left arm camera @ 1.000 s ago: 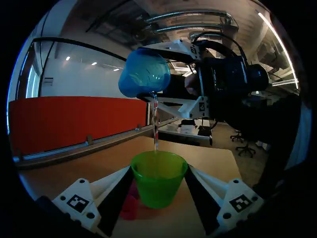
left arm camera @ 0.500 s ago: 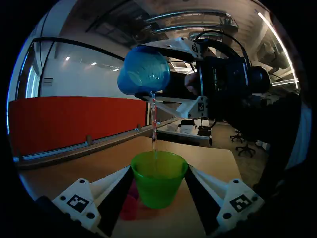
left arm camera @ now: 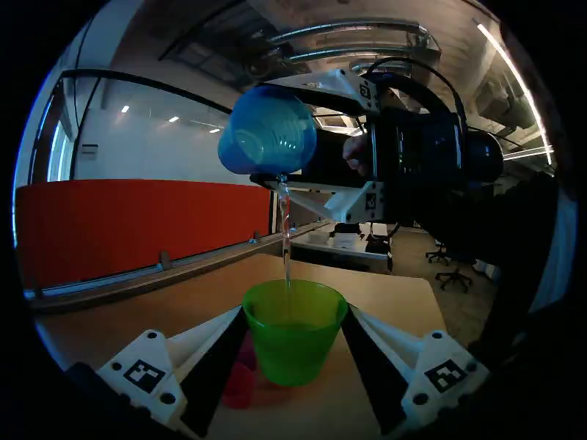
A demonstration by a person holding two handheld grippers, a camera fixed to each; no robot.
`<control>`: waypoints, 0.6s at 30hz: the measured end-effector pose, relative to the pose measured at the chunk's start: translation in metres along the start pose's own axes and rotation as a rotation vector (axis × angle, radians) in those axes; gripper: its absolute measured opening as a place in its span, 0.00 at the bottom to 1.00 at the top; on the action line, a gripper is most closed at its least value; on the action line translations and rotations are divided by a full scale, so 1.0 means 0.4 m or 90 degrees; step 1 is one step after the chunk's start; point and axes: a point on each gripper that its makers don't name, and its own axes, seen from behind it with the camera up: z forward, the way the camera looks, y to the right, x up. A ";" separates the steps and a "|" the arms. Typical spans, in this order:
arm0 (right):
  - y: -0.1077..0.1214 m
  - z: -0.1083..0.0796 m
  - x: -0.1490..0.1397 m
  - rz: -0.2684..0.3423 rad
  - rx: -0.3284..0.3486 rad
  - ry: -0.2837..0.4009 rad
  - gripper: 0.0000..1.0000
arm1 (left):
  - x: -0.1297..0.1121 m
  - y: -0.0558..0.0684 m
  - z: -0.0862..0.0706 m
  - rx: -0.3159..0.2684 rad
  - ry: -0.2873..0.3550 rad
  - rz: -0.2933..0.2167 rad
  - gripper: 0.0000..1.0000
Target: Pour water
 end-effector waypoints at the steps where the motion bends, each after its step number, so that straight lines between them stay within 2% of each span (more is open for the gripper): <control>1: 0.000 0.001 -0.001 -0.001 0.000 0.000 0.93 | 0.000 0.001 0.000 0.000 0.001 0.000 0.87; 18: -0.003 -0.002 0.012 -0.033 -0.001 0.003 0.92 | 0.006 -0.003 0.003 0.001 0.006 -0.001 0.87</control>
